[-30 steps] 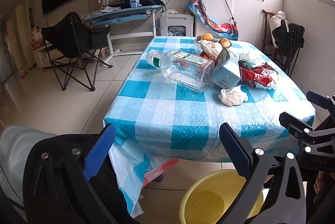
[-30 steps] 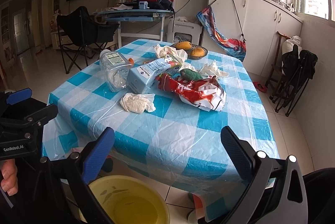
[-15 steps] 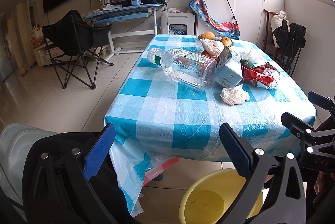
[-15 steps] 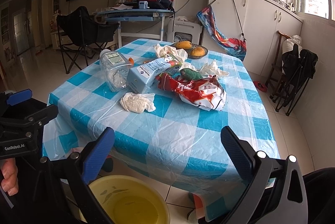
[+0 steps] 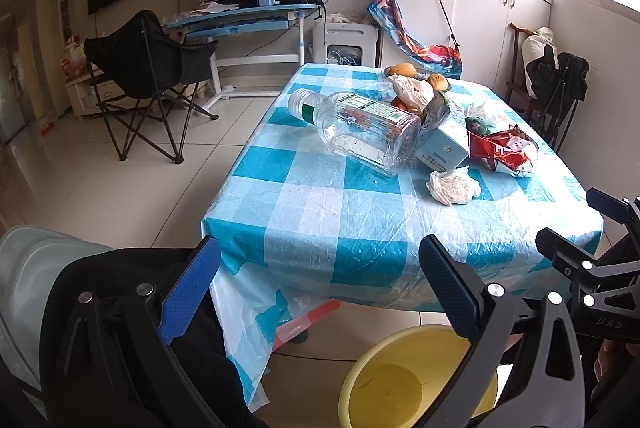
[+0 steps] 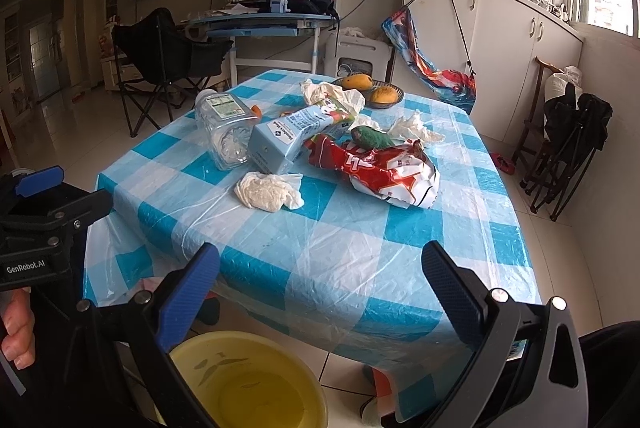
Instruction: Collect trash
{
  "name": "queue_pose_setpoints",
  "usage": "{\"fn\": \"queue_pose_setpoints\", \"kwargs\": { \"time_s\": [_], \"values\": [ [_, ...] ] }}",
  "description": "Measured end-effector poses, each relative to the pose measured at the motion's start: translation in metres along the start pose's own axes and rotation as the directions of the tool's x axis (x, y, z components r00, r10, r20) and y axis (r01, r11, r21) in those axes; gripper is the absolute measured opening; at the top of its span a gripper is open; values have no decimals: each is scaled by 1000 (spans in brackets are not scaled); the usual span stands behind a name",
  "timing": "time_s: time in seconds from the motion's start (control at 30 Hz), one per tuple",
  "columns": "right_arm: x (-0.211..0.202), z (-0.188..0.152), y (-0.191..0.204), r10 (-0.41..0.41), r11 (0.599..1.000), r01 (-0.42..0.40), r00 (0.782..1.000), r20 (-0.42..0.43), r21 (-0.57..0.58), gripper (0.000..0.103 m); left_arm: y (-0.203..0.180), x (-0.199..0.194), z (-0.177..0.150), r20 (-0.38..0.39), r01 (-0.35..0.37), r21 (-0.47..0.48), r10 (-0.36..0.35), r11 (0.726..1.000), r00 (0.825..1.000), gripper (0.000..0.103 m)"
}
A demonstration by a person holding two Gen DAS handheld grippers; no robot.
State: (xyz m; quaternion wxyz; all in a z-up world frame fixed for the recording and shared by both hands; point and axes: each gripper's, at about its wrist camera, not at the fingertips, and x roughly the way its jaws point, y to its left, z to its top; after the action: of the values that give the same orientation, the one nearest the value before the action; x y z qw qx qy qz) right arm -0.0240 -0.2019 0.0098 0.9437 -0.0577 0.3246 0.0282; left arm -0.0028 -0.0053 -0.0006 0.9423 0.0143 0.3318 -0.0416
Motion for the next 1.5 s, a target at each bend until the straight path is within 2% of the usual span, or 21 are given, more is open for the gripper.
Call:
{"fn": "queue_pose_setpoints", "kwargs": {
  "time_s": [0.27, 1.5],
  "values": [
    [0, 0, -2, 15, 1000, -15, 1000, -4, 18, 97, 9, 3, 1, -13, -1, -51, 0, 999, 1000, 96],
    [4, -3, 3, 40, 999, -40, 999, -19, -5, 97, 13, 5, 0, -23, 3, -76, -5, 997, 1000, 96]
  ]
}}
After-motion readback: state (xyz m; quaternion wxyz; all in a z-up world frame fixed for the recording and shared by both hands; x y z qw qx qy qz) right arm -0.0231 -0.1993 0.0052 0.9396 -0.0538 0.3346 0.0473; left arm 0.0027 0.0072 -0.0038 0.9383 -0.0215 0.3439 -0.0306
